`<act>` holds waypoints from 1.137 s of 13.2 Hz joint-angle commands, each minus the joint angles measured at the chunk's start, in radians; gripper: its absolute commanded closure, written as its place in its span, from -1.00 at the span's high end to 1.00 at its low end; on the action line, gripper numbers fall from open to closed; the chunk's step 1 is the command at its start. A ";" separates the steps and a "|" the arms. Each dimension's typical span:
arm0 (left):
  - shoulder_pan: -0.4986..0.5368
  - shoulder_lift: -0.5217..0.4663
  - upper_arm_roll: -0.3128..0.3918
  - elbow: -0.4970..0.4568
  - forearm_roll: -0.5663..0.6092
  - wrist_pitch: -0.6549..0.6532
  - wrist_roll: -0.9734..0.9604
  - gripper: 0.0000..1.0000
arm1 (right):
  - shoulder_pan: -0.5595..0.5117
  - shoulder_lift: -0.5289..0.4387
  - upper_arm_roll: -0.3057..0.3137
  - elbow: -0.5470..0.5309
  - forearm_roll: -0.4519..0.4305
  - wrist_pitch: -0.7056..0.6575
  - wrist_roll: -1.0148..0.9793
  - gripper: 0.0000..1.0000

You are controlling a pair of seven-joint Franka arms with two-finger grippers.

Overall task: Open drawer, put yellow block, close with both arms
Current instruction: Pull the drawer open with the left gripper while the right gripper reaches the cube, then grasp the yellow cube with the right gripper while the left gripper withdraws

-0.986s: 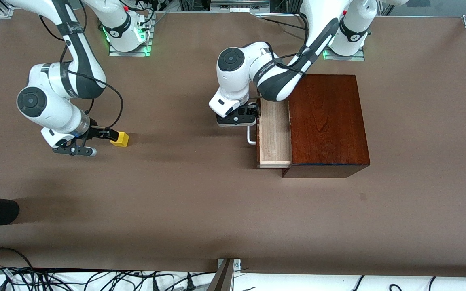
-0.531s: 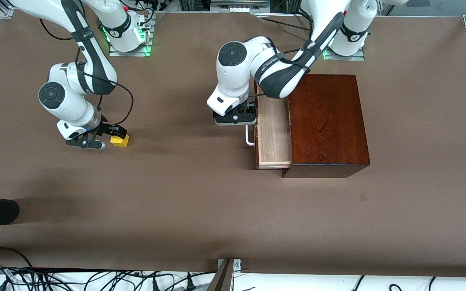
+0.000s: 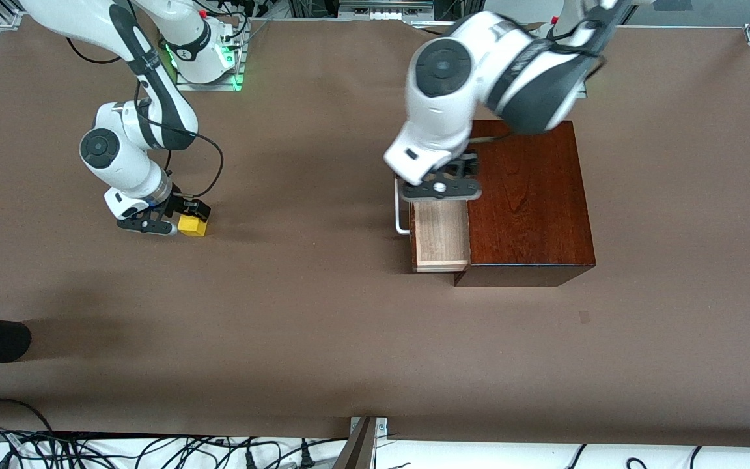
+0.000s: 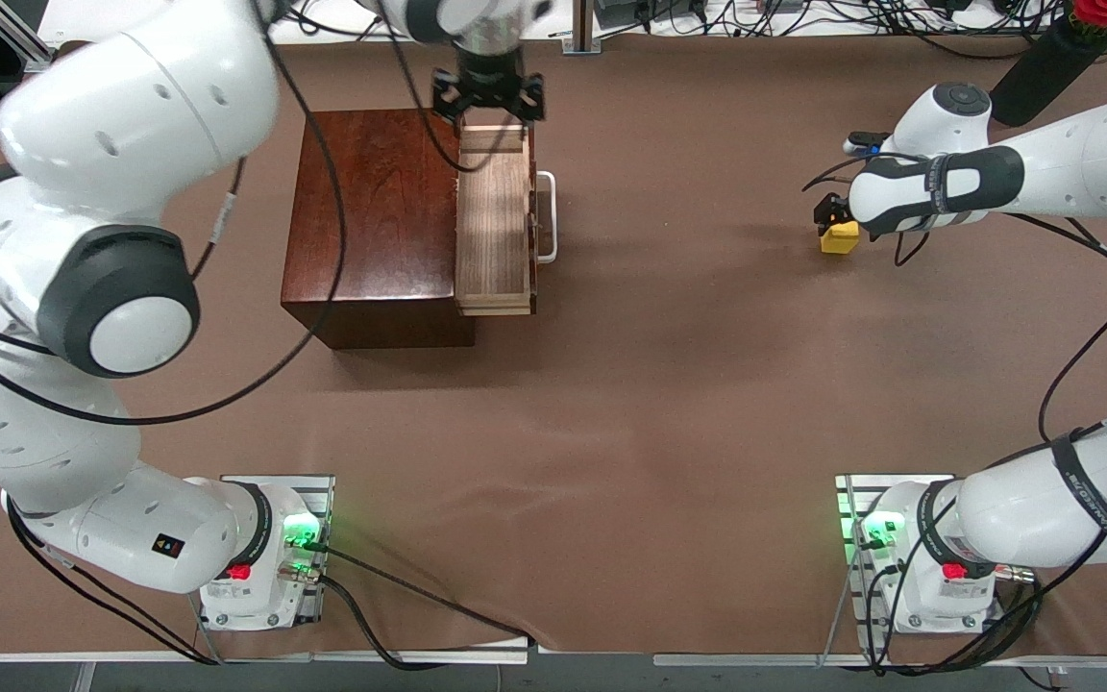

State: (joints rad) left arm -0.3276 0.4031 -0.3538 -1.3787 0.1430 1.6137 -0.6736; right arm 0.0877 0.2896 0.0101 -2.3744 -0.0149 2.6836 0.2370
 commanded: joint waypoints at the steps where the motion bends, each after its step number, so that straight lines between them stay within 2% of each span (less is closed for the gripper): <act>1: 0.105 -0.061 -0.007 -0.006 -0.025 -0.107 0.181 1.00 | -0.003 0.039 0.002 -0.005 0.012 0.076 0.007 1.00; 5: 0.273 -0.131 -0.007 -0.022 -0.026 -0.138 0.415 1.00 | -0.003 0.036 0.002 0.001 0.012 0.082 -0.007 0.92; 6: 0.307 -0.136 -0.007 -0.020 -0.026 -0.136 0.471 1.00 | -0.003 0.036 0.002 0.001 0.012 0.082 -0.008 0.79; 8: 0.388 -0.170 -0.007 -0.020 -0.026 -0.165 0.624 1.00 | -0.003 0.034 0.002 0.001 0.010 0.082 -0.016 0.41; 10: 0.467 -0.185 -0.005 -0.008 -0.025 -0.170 0.715 1.00 | -0.003 0.031 0.002 0.001 0.010 0.082 -0.027 -0.19; 12: 0.542 -0.196 -0.007 -0.008 -0.026 -0.172 0.788 1.00 | -0.003 0.014 0.002 0.003 0.010 0.072 -0.042 -0.67; 14: 0.529 -0.226 0.030 -0.026 -0.034 -0.158 0.832 1.00 | -0.003 -0.024 0.008 0.032 0.006 -0.026 -0.053 -0.90; 15: 0.477 -0.256 0.123 -0.069 -0.064 -0.137 0.819 1.00 | -0.002 -0.036 0.014 0.064 0.004 -0.087 -0.053 -0.90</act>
State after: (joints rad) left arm 0.2067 0.2131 -0.3236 -1.3794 0.1294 1.4534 0.1283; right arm 0.0877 0.3071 0.0124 -2.3485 -0.0153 2.7031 0.2073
